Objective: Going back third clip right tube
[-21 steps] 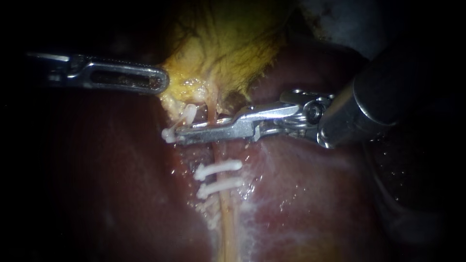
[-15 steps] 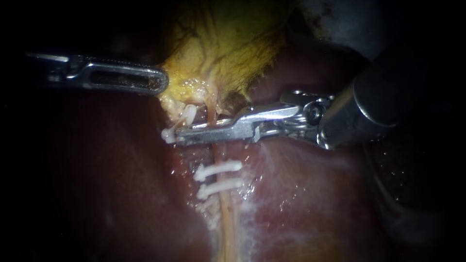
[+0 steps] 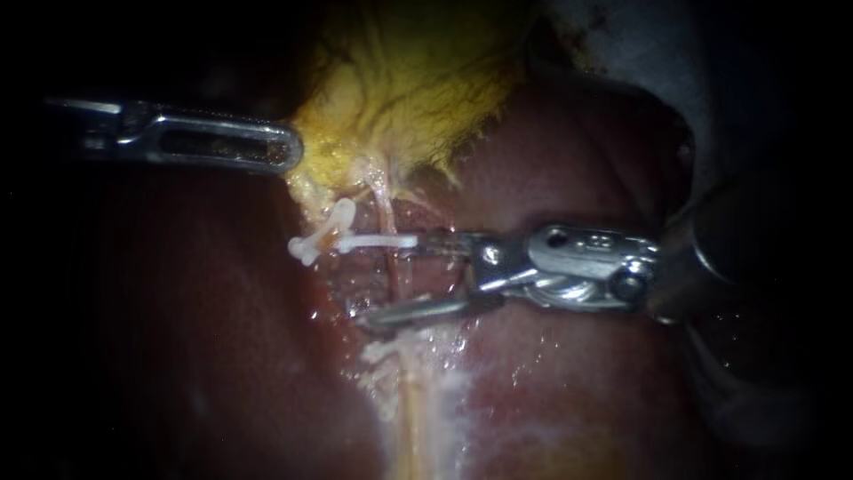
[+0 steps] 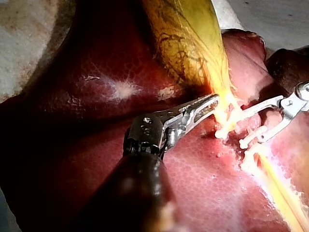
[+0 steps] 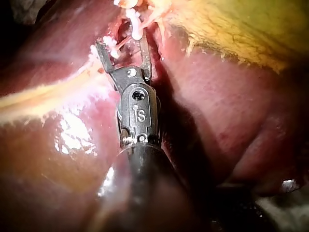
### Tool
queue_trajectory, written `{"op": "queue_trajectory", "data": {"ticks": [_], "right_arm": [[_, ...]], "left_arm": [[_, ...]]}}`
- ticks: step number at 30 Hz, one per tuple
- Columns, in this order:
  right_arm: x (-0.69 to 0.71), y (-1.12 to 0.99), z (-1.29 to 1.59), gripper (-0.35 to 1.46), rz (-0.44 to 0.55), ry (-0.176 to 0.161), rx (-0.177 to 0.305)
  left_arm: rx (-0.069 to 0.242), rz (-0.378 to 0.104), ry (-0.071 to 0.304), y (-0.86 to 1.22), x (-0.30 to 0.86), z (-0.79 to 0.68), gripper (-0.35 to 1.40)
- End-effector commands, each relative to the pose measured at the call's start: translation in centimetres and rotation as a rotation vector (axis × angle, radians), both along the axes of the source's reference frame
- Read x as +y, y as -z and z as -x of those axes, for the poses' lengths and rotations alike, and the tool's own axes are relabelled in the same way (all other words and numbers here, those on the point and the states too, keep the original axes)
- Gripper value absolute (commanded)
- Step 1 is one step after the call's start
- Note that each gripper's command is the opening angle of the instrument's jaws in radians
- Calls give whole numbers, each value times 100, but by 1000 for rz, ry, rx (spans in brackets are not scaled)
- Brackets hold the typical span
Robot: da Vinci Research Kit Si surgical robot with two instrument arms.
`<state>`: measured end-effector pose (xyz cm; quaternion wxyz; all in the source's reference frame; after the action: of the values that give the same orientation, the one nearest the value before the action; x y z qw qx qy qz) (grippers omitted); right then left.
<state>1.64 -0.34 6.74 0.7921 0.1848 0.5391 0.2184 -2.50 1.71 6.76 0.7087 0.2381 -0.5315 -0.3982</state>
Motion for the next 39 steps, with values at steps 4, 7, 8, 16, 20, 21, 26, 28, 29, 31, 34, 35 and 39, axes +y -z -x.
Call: {"op": "queue_trajectory", "data": {"ticks": [4,7,8,16,20,21,26,28,29,31,34,35,39], "right_arm": [[4,18,31,60,83,14,-9],[12,34,52,60,104,23,-9],[14,40,58,60,116,30,-8],[32,76,96,60,173,73,7],[35,82,103,60,189,104,26],[34,82,104,60,186,112,32],[34,83,110,60,176,156,67],[33,83,111,60,176,157,67],[33,83,111,60,176,157,68],[32,84,111,60,176,158,68],[30,87,112,60,177,160,70],[29,88,111,60,177,160,70],[28,89,112,60,177,161,71]], "left_arm": [[1,0,1,0,0,-1,-35],[1,0,1,0,0,-1,-35],[1,0,1,0,0,-1,-35],[3,0,4,0,0,1,-35],[4,1,5,-2,0,3,-35],[4,2,6,-3,0,4,-35],[9,7,12,-17,0,18,-35],[8,9,11,-24,0,26,-35],[6,10,8,-30,0,31,-35],[4,12,5,-38,0,40,-35],[-3,15,0,-52,0,53,-35],[-3,16,-1,-55,-1,56,-35],[-3,18,-6,-61,-3,61,-35]]}}
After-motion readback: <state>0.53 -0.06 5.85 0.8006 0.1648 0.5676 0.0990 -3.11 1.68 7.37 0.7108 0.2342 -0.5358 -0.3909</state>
